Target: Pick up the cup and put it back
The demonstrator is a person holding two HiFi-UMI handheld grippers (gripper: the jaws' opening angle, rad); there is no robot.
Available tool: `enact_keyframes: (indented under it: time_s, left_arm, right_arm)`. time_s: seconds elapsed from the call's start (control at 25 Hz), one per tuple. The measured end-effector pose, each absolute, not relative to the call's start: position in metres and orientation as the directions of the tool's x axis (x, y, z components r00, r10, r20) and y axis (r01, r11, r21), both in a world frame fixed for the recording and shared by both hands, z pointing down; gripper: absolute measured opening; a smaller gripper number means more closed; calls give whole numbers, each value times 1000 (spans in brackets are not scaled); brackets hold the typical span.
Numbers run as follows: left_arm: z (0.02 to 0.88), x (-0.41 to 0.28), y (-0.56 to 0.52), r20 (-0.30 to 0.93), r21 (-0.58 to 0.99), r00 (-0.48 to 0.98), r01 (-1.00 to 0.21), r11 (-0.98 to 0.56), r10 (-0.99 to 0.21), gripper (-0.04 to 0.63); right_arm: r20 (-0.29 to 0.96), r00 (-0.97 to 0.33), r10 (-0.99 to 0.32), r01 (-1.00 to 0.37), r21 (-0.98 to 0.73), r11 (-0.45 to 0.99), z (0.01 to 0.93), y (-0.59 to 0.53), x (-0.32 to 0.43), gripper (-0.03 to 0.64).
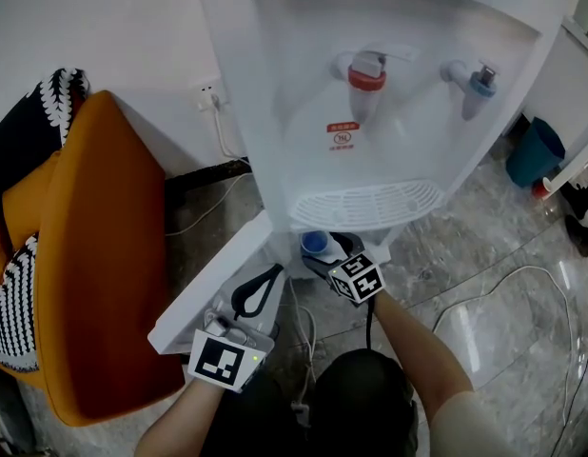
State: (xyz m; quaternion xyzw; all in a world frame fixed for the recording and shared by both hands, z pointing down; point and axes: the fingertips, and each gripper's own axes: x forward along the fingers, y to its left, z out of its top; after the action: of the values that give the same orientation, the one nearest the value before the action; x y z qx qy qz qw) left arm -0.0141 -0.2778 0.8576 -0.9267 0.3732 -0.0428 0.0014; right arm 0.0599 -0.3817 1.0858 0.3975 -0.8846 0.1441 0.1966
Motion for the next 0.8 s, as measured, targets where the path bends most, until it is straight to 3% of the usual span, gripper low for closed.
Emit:
enact_keyframes:
  time_s: [0.8]
  left_arm:
    - [873,-18,-279,105,-34,722,-685,-728,-684,3]
  right_arm:
    - [517,-546,-659,-792,-61,607,1104,-395,62,325]
